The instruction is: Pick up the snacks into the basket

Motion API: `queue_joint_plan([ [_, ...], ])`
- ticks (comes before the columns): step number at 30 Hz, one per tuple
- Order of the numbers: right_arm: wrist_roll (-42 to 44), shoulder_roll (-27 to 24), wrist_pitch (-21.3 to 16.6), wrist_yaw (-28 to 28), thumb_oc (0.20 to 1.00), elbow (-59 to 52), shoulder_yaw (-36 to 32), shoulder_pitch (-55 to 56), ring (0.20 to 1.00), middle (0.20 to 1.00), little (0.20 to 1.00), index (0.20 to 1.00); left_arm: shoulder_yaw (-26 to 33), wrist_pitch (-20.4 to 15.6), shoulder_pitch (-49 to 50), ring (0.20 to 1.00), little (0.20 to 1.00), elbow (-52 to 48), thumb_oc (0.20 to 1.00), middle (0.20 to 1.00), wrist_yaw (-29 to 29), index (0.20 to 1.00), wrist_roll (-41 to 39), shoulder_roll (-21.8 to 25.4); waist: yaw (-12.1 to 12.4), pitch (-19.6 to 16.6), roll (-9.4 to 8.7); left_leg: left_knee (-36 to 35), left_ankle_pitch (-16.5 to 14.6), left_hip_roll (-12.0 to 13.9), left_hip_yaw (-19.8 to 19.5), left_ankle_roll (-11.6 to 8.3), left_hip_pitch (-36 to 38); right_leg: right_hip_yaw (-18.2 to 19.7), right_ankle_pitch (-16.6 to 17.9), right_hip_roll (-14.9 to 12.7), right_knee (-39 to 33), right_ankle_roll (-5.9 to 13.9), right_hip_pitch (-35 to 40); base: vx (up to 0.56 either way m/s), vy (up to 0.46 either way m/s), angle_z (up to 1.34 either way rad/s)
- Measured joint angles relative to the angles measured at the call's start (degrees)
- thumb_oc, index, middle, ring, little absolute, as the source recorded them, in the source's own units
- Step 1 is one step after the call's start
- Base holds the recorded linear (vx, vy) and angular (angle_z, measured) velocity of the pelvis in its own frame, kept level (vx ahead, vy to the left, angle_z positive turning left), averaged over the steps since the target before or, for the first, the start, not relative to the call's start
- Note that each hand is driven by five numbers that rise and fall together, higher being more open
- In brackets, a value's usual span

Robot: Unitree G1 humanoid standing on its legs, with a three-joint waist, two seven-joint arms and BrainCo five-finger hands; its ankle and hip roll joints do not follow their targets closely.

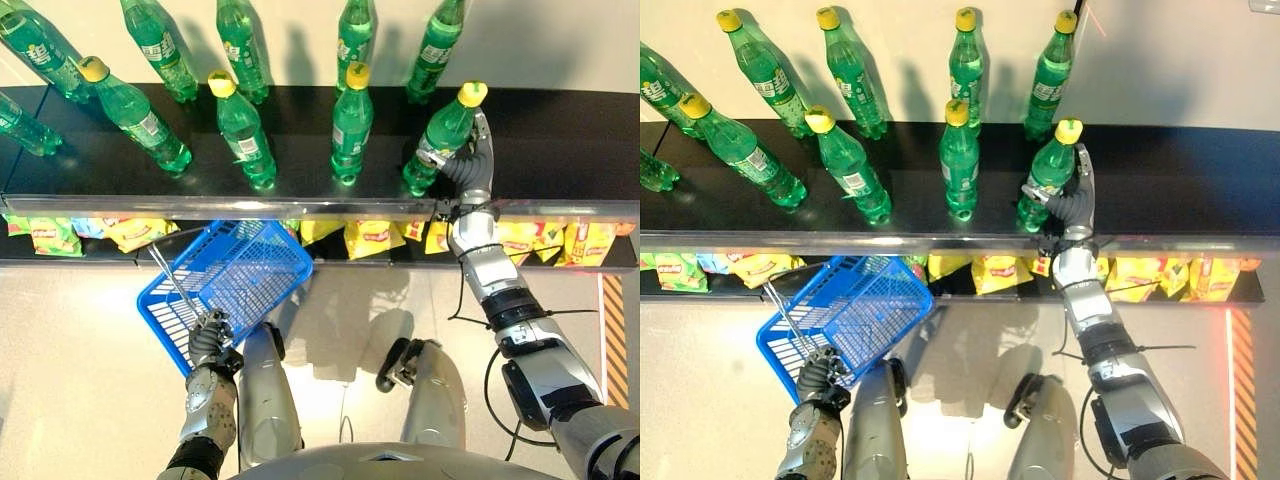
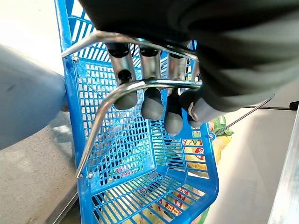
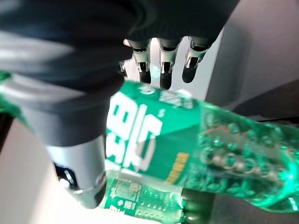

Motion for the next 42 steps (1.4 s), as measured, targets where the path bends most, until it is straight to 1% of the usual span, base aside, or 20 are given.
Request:
queue_joint_plan([
  [4,0.38,0.01,0.03,-0.01,1.0,1.53,0.09,-0.6,1.0,1.0,1.0,1.0,-0.01,0.05,0.01,0.2,0.2,-0.02,0.2,0.2,-0.06,0.2,-0.15,0.0,0.12,0.0,0.0,-0.05,0.01,-0.02,0.01,-0.01,0.0,-0.02,0.0,-0.01,-0.01,0.0,0.01,0.0,0.0,0.0],
  [8,0.52,0.04,0.86,-0.05,1.0,6.53,0.53,-2.86,1.0,1.0,1.0,1.0,-0.01,0.32,0.0,0.2,0.2,-0.04,0.2,0.2,-0.29,0.2,-0.39,0.11,0.64,-0.01,0.02,-0.1,0.08,-0.02,0.01,-0.13,0.01,-0.02,-0.01,-0.03,-0.04,-0.01,0.02,0.0,0.0,0.0],
  [9,0.79,0.05,1.07,-0.09,0.58,7.29,0.58,-3.37,0.58,0.58,0.58,0.58,-0.02,0.5,-0.01,0.2,0.2,-0.05,0.2,0.2,-0.32,0.2,-0.4,0.19,0.99,-0.01,0.02,-0.11,0.11,-0.02,-0.01,-0.18,0.01,-0.02,-0.02,-0.04,-0.03,-0.01,0.02,0.0,0.0,0.0],
  [10,0.79,0.05,1.07,-0.11,0.473,8.13,0.78,-4.01,0.473,0.473,0.473,0.473,-0.01,0.61,0.01,0.2,0.2,-0.05,0.2,0.2,-0.32,0.2,-0.43,0.28,1.21,-0.01,0.02,-0.13,0.16,-0.03,-0.01,-0.27,0.01,-0.07,-0.01,-0.04,-0.03,-0.01,0.03,0.0,0.0,0.0],
  [11,0.79,0.06,1.13,-0.13,0.2,9.54,1.01,-5.31,0.2,0.2,0.2,0.2,-0.02,0.88,0.02,0.2,0.2,-0.05,0.2,0.2,-0.32,0.2,-0.44,0.34,1.31,-0.01,0.03,-0.13,0.19,-0.1,-0.04,-0.31,0.01,-0.13,-0.02,-0.13,-0.03,-0.01,0.08,0.0,0.0,0.0],
  [13,0.82,0.08,1.17,-0.18,0.2,10.96,1.01,-6.54,0.2,0.2,0.2,0.2,-0.01,0.92,0.07,0.2,0.2,-0.05,0.2,0.2,-0.32,0.2,-0.47,0.42,1.49,-0.01,0.04,-0.13,0.21,-0.19,-0.11,-0.3,0.02,-0.33,-0.03,-0.21,-0.05,0.03,0.28,-0.02,-0.006,0.05],
  [15,1.0,0.05,1.26,-0.49,0.2,14.8,0.98,-9.28,0.2,0.2,0.2,0.2,-0.03,1.03,0.24,0.2,0.2,-0.04,0.2,0.2,-0.35,0.2,-0.49,0.65,1.47,-0.01,0.05,-0.13,0.25,-0.18,-0.19,-0.24,0.11,-0.68,-0.06,-0.32,-0.17,0.08,0.78,-0.01,-0.008,0.07],
  [18,1.41,-0.21,2.27,-1.2,0.2,18.88,1.19,-12.53,0.2,0.2,0.2,0.2,-0.05,1.05,0.4,0.2,0.2,0.08,0.2,0.2,-0.38,0.2,-0.66,0.72,1.64,-0.01,0.08,-0.21,0.43,-0.23,-0.2,-0.23,0.19,-1.15,-0.15,-0.48,-0.23,0.26,1.29,0.01,-0.004,0.08],
  [19,2.03,-0.28,2.45,-1.21,0.2,19.38,1.21,-12.81,0.2,0.2,0.2,0.2,-0.05,1.05,0.38,0.2,0.2,0.07,0.2,0.2,-0.39,0.2,-0.93,0.72,1.7,-0.01,0.08,-0.34,0.23,-0.23,-0.17,0.17,0.21,-1.22,-0.52,-0.59,-0.33,0.35,1.51,0.06,-0.005,0.1],
  [20,2.41,-0.31,2.5,-1.28,0.2,19.65,1.2,-12.78,0.2,0.2,0.2,0.2,-0.14,1.06,0.43,0.2,0.2,0.07,0.2,0.2,-0.43,0.2,-1.03,0.75,1.83,-0.01,0.08,-0.34,0.59,-0.28,-0.18,-0.25,0.24,-1.26,-0.28,-0.62,-0.26,0.34,1.61,-0.09,0.008,0.09],
  [25,3.26,-0.94,3.05,-1.31,0.2,20.63,1.67,-13.18,0.2,0.2,0.2,0.2,-0.28,1.18,0.41,0.2,0.2,0.21,0.2,0.2,-0.44,0.2,-1.18,0.71,2.48,-0.01,0.14,-0.48,0.76,-0.27,0.0,-0.23,0.47,-1.46,-0.58,-0.79,-0.16,0.54,2.16,-0.02,0.003,0.05],
  [26,3.27,-1.02,3.07,-1.33,0.2,21.36,1.76,-13.54,0.2,0.2,0.2,0.2,-0.41,1.17,0.4,0.2,0.2,0.27,0.2,0.2,-0.48,0.2,-1.18,0.7,2.69,-0.01,0.14,-0.46,0.41,-0.26,0.05,0.07,0.56,-1.43,-0.83,-0.83,-0.19,0.59,2.24,0.06,-0.002,0.03],
  [27,3.31,-1.02,3.17,-1.33,0.2,21.63,1.78,-13.65,0.2,0.2,0.2,0.2,-0.41,1.18,0.4,0.2,0.2,0.33,0.2,0.2,-0.44,0.2,-1.19,0.74,2.66,0.0,0.16,-0.45,0.72,-0.31,0.03,-0.24,0.63,-1.46,-0.66,-0.81,-0.13,0.57,2.38,-0.08,0.013,0.02],
  [28,3.32,-1.11,3.3,-1.33,0.2,21.71,1.8,-13.71,0.2,0.2,0.2,0.2,-0.54,1.18,0.4,0.2,0.2,0.32,0.2,0.2,-0.48,0.2,-1.18,0.77,2.74,0.01,0.17,-0.53,0.68,-0.3,0.09,0.01,0.76,-1.51,-0.72,-0.81,-0.29,0.61,2.52,0.0,0.0,0.0],
  [29,3.38,-1.12,3.32,-1.34,0.2,21.77,1.78,-13.63,0.2,0.2,0.2,0.2,-0.6,1.18,0.41,0.2,0.2,0.34,0.2,0.2,-0.44,0.2,-1.19,0.76,2.67,0.02,0.19,-0.53,0.85,-0.33,0.08,-0.19,0.81,-1.49,-0.52,-0.79,-0.29,0.56,2.55,-0.08,0.012,0.01],
  [36,4.41,-1.12,3.41,-1.49,0.2,22.19,1.75,-13.59,0.2,0.2,0.2,0.2,-0.61,1.18,0.4,0.2,0.2,0.33,0.2,0.2,-0.4,0.2,-1.18,0.78,2.55,0.05,0.24,-0.58,0.68,-0.3,0.11,0.17,0.99,-1.45,-0.58,-0.8,-0.36,0.52,2.75,0.0,0.0,0.0],
  [39,4.51,-1.11,3.29,-2.16,0.2,20.33,1.42,-12.2,0.2,0.2,0.2,0.2,-0.73,1.18,0.19,0.2,0.2,0.36,0.2,0.2,-0.3,0.2,-1.19,0.77,2.03,0.05,0.24,-0.65,0.72,-0.27,0.17,0.1,1.01,-1.46,-0.55,-0.74,-0.52,0.56,2.75,0.0,0.0,0.0],
  [41,4.47,-1.01,3.28,-2.77,0.2,17.59,1.15,-10.14,0.2,0.2,0.2,0.2,-0.81,1.15,0.14,0.2,0.2,0.37,0.2,0.2,-0.26,0.2,-1.19,0.76,2.16,0.05,0.26,-0.77,0.75,-0.27,0.18,0.04,1.02,-1.45,-0.47,-0.61,-0.8,0.67,2.8,0.0,0.0,0.0],
  [42,4.41,-1.04,3.14,-3.2,0.2,14.66,0.55,-7.93,0.2,0.2,0.2,0.2,-0.89,1.16,0.02,0.2,0.2,0.28,0.2,0.2,-0.24,0.2,-1.18,0.71,1.77,0.06,0.26,-0.8,0.78,-0.27,0.22,-0.04,1.01,-1.45,-0.44,-0.59,-0.87,0.73,2.84,0.0,0.0,0.0],
])
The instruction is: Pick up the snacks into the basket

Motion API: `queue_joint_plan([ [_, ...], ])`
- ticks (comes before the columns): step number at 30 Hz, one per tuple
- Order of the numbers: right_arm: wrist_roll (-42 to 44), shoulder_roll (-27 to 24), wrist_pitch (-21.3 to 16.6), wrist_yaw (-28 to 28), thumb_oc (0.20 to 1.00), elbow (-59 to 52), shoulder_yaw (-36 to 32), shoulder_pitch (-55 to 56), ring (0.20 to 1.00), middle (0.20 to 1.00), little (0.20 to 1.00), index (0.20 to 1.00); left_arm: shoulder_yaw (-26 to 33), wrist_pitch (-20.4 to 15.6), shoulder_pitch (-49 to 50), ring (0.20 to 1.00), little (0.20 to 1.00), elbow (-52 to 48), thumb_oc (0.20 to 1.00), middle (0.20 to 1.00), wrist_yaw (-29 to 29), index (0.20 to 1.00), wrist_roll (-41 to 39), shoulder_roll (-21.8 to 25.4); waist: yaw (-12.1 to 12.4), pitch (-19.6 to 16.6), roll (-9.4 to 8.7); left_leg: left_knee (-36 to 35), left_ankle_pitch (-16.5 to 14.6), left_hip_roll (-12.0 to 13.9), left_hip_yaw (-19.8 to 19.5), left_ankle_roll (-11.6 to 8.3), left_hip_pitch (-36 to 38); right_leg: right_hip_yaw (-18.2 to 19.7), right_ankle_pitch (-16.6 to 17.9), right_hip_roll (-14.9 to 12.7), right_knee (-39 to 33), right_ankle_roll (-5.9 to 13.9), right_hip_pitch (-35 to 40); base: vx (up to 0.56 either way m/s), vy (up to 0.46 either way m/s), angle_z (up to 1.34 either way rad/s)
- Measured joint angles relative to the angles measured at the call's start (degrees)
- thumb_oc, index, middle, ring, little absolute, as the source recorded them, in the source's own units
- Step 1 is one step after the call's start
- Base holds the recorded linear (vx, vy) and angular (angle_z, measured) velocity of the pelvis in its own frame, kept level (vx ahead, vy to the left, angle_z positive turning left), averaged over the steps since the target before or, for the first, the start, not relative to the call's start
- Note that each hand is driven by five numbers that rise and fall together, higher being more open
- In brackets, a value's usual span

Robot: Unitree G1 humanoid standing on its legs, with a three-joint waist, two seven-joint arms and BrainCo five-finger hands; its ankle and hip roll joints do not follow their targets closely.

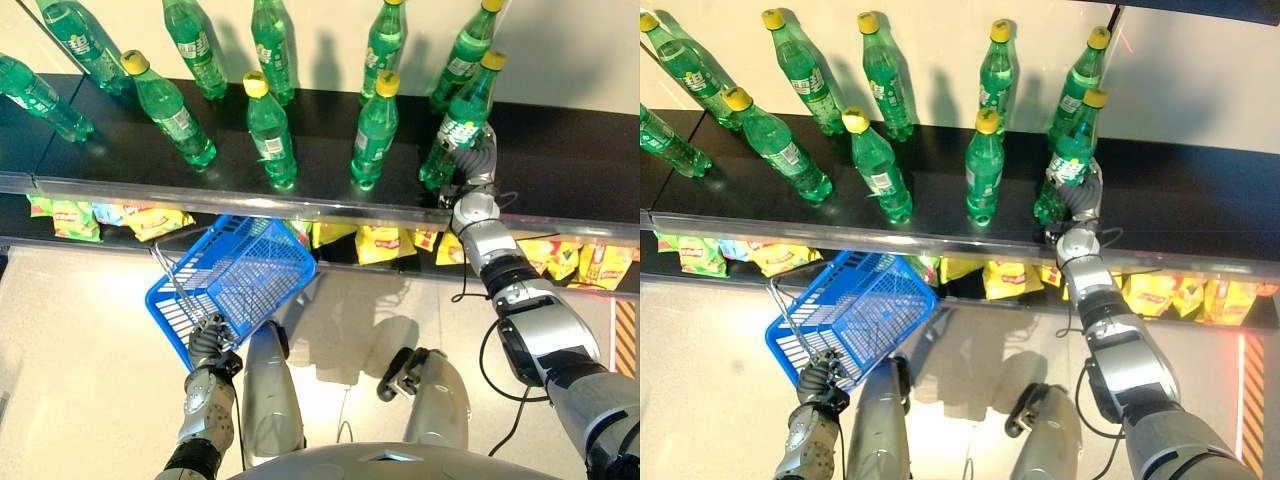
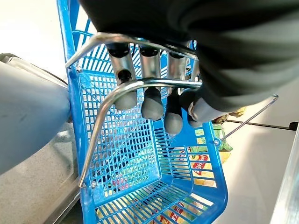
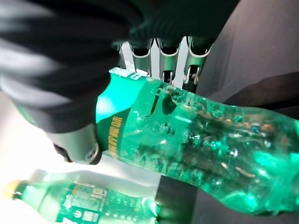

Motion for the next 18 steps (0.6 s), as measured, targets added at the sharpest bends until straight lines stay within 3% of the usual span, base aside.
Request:
queue_joint_plan([
  [10,-6.75,1.71,-1.97,-4.36,0.2,-18.67,-6.01,18.4,0.2,0.2,0.2,0.2,-0.12,-0.45,-0.44,0.2,0.2,-0.36,0.2,0.2,0.65,0.2,0.25,-0.14,-1.58,0.02,0.04,-0.06,-0.17,0.32,0.07,0.24,-0.04,0.11,-0.06,0.41,-0.12,-0.05,-0.21,0.01,0.0,-0.01],
  [18,-10.68,1.8,-4.09,-5.72,0.2,-33.12,-8.1,26.08,0.2,0.2,0.2,0.2,-0.11,-1.09,-0.72,0.2,0.2,-0.36,0.2,0.2,2.18,0.2,1.28,-0.85,-2.39,0.11,0.19,-0.42,-0.15,0.38,0.01,0.22,0.14,0.04,-0.1,0.57,-0.26,-0.12,0.03,0.01,-0.003,0.01],
])
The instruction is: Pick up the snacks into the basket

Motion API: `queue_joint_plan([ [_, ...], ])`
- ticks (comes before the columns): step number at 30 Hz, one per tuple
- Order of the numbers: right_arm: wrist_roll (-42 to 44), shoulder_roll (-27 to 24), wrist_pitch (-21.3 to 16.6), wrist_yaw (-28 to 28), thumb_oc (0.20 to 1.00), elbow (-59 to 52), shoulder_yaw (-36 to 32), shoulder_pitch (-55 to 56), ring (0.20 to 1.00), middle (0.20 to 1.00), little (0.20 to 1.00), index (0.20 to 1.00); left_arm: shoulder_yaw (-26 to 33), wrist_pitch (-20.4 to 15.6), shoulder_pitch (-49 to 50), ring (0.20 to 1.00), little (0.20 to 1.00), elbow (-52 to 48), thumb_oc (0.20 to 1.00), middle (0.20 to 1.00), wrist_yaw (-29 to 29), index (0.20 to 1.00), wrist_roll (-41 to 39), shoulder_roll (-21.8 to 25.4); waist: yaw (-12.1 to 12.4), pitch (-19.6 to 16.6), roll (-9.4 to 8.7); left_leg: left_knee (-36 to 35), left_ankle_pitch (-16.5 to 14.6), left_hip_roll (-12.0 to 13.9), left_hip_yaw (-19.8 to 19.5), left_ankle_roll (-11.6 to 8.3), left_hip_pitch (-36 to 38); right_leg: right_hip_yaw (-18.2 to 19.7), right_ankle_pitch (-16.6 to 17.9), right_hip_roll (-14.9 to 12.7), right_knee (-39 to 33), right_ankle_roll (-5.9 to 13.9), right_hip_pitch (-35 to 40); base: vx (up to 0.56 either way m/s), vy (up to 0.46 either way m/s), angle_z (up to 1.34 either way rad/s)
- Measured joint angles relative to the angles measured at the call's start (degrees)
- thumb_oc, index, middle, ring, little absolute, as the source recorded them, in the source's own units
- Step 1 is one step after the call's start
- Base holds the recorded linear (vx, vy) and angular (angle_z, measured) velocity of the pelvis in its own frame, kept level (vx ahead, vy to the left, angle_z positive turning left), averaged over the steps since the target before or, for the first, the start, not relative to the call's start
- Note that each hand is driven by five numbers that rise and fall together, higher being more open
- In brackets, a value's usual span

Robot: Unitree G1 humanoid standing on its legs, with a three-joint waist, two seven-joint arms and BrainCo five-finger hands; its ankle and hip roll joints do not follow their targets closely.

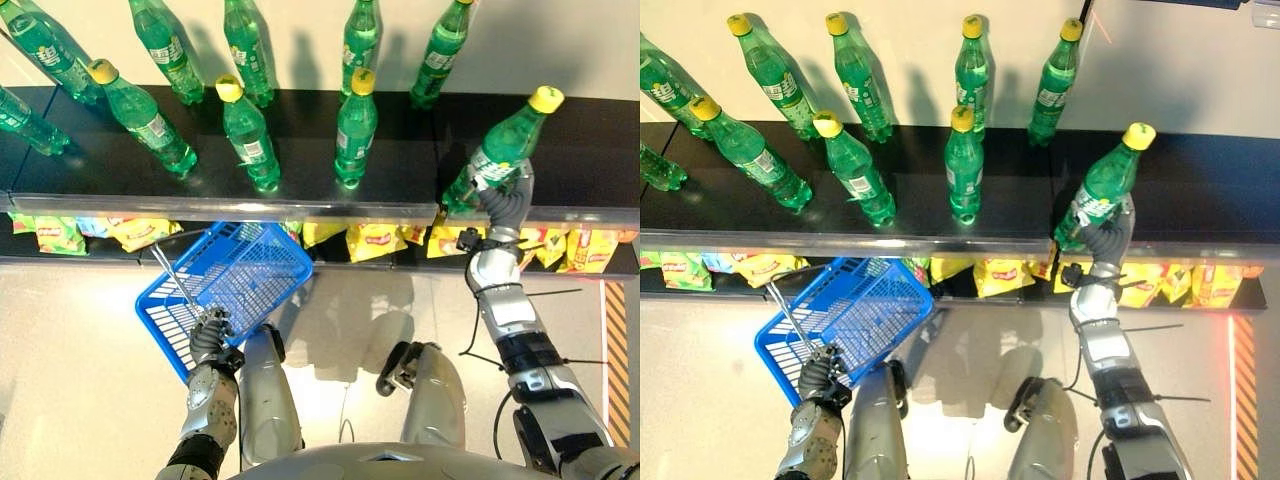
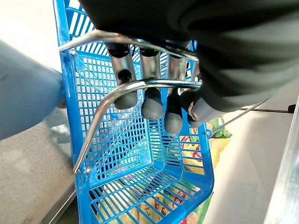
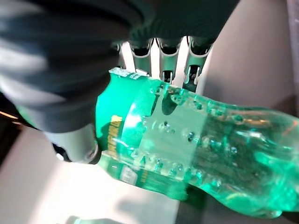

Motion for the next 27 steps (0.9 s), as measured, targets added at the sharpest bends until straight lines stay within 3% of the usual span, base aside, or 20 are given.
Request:
queue_joint_plan([
  [4,0.99,-0.05,-2.25,2.74,0.2,-5.29,0.29,1.67,0.2,0.2,0.2,0.2,-0.02,-0.08,0.04,0.2,0.2,-0.09,0.2,0.2,0.46,0.2,0.01,-0.41,0.07,0.02,-0.08,-0.44,0.21,-0.03,-0.04,-0.28,0.73,-0.18,0.03,0.11,-0.28,0.01,0.67,0.0,0.0,0.0],
  [11,7.92,-0.93,-2.74,16.05,0.2,-8.89,9.34,4.09,0.2,0.2,0.2,0.2,-0.05,0.24,3.05,0.2,0.2,-5.29,0.2,0.2,-0.17,0.2,0.02,-0.25,0.62,0.6,-1.26,-3.79,1.77,-0.37,-0.84,-0.3,3.07,-2.26,-0.02,0.63,-2.25,-0.04,4.04,0.0,-0.025,0.1],
  [18,11.57,-3.41,-1.75,26.76,0.2,-8.98,23.1,1.33,0.2,0.2,0.2,0.2,-1.2,1.52,5.51,0.2,0.2,-15.52,0.2,0.2,-2.65,0.2,0.08,2.58,5.11,1.9,-3.18,-7.28,4.59,-1.14,-3.29,-1.35,3.16,-5.86,-0.45,0.87,-3.78,-0.3,6.67,0.0,-0.049,0.22],
  [23,11.66,-0.58,-0.3,30.2,0.2,-4.96,30.29,-9.47,0.2,0.2,0.2,0.2,-3.32,2.2,6.07,0.2,0.2,-23.06,0.2,0.2,-4.44,0.2,0.39,6.06,9.96,3.36,-3.36,-9.0,6.19,-2.18,-5.1,-1.41,3.3,-8.22,-0.73,0.72,-4.67,-0.01,9.26,0.0,-0.047,0.3],
  [27,11.69,2.06,0.41,30.23,0.2,-1.42,33.46,-16.41,0.2,0.2,0.2,0.2,-4.67,2.92,6.87,0.2,0.2,-25.91,0.2,0.2,-4.76,0.2,0.26,7.99,12.4,4.04,-3.5,-9.43,6.61,-3.31,-6.01,-1.06,3.52,-9.85,-0.94,-0.03,-5.15,0.53,11.26,0.04,-0.046,0.26],
])
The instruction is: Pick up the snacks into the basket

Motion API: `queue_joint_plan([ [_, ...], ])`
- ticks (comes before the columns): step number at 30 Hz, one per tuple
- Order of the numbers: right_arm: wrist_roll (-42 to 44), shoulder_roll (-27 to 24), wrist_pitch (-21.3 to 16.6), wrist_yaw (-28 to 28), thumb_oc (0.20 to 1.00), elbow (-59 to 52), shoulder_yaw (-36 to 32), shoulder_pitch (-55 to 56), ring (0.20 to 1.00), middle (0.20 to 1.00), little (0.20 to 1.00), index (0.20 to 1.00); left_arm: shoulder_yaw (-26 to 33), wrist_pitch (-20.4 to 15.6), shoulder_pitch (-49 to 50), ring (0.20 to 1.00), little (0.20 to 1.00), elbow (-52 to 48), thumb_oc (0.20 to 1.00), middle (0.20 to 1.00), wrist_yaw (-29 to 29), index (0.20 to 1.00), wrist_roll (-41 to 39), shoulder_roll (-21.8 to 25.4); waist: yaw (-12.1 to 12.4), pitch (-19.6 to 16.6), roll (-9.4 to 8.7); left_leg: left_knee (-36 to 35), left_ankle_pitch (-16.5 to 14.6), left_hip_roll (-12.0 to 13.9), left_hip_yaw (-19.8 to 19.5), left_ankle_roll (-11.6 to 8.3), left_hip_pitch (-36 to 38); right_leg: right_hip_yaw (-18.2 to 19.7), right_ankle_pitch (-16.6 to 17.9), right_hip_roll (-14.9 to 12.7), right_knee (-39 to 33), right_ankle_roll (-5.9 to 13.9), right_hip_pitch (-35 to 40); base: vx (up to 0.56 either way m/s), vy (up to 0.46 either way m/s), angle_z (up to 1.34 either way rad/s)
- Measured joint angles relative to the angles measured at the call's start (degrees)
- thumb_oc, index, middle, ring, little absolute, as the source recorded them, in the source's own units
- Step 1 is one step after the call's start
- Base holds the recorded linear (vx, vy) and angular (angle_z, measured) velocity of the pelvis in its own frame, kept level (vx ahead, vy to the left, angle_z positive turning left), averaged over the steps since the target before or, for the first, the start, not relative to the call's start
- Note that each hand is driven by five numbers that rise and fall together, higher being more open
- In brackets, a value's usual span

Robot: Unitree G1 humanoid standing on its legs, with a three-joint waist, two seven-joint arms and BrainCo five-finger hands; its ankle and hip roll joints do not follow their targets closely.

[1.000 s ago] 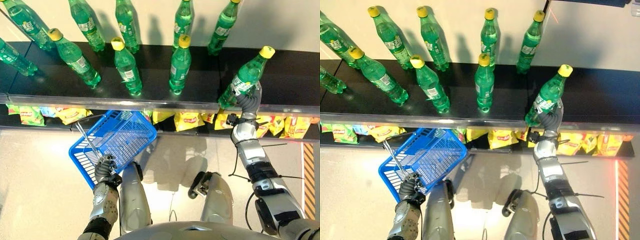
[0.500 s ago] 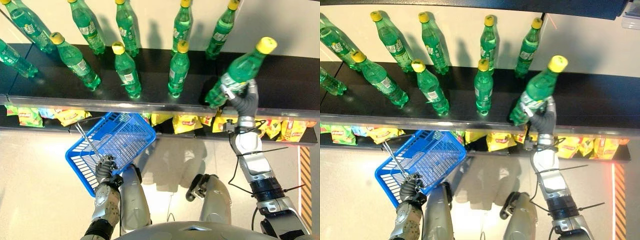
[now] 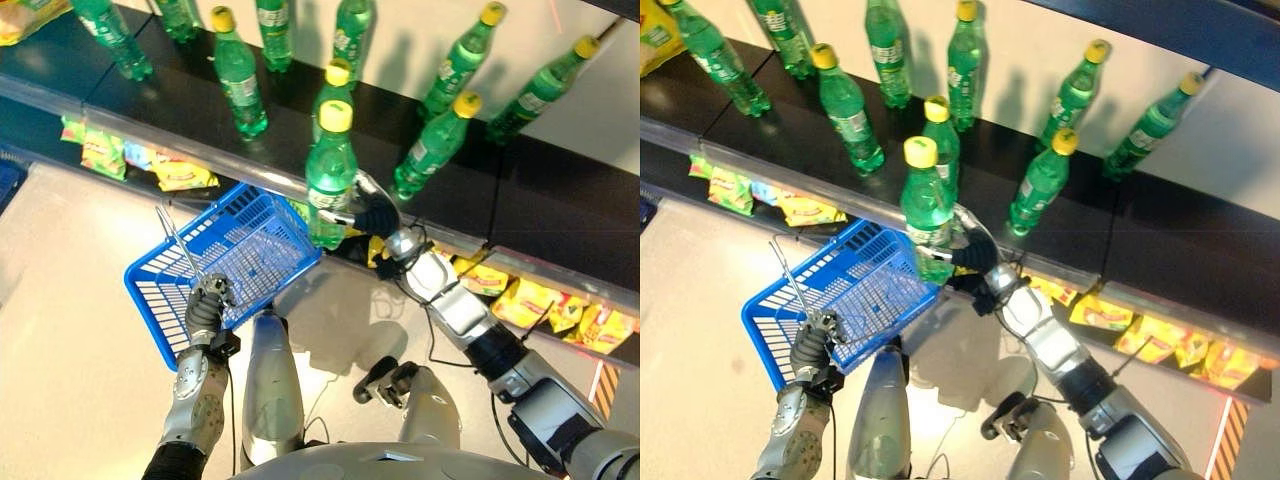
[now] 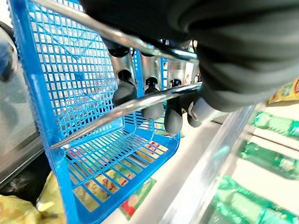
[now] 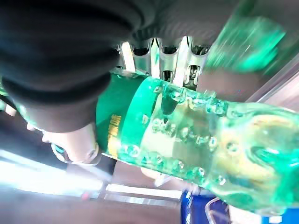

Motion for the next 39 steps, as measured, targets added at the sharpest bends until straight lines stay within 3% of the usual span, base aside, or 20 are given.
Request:
queue_joint_plan([
  [4,-0.08,2.34,0.52,0.15,0.2,5.07,1.68,-5.88,0.2,0.2,0.2,0.2,-2.41,1.34,0.03,0.2,0.2,-4.64,0.2,0.2,-1.94,0.2,-0.26,2.81,3.56,0.37,-0.14,-0.44,0.23,-1.83,-2.85,-0.16,-0.83,-2.01,-1.18,-0.49,0.02,0.81,2.08,0.02,-0.038,0.45],
  [14,-1.12,13.39,2.84,-3.1,0.2,32.13,1.65,-16.84,0.2,0.2,0.2,0.2,-7.08,3.29,-0.75,0.2,0.2,-11.71,0.2,0.2,-5.06,0.2,-4.49,7.16,8.84,0.99,0.41,-0.73,0.97,-4.71,-5.59,0.35,-2.9,-5.17,-1.93,-0.99,-1.93,2.78,5.16,-0.01,-0.022,0.31],
  [18,-1.15,13.7,4.15,-5.13,0.2,38.19,0.45,-17.63,0.2,0.2,0.2,0.2,-9.25,3.51,-2.16,0.2,0.2,-14.13,0.2,0.2,-5.74,0.2,-7.23,7.81,10.35,1.58,1.41,-0.66,1.18,-5.78,-7.21,0.5,-4.06,-6.54,-2.33,-1.08,-2.03,3.26,5.95,-0.02,0.002,0.27],
  [21,-1.15,15.02,4.27,-6.41,0.2,43.98,-1.56,-18.09,0.2,0.2,0.2,0.2,-10.77,3.67,-2.65,0.2,0.2,-16.3,0.2,0.2,-5.92,0.2,-9.26,8.13,10.09,2.45,2.92,-0.49,1.51,-6.92,-8.4,0.67,-4.75,-6.85,-2.64,-1.25,-1.98,3.46,6.32,-0.01,0.02,0.23],
  [25,-2.63,15.72,5.14,-7.72,0.2,53.2,-2.91,-18.56,0.2,0.2,0.2,0.2,-13.94,3.79,-4.17,0.2,0.2,-19.31,0.2,0.2,-6.39,0.2,-10.93,8.3,11.59,2.94,3.8,-0.91,1.84,-8.04,-8.71,1.03,-5.25,-7.12,-3.14,-2.09,-1.6,3.7,5.99,-0.01,0.002,0.16],
  [39,-11.89,14.94,6.16,-8.53,0.2,61.06,-3.71,-18.86,0.2,0.2,0.2,0.2,-20.68,5.34,-9.28,0.2,0.2,-21.76,0.2,0.2,-9.44,0.2,-19.6,9.35,12.16,3.68,5.3,-1.15,2.39,-10.23,-11.08,0.97,-6.76,-9.04,-3.78,-2.65,-1.59,4.34,6.88,-0.01,0.01,0.12],
])
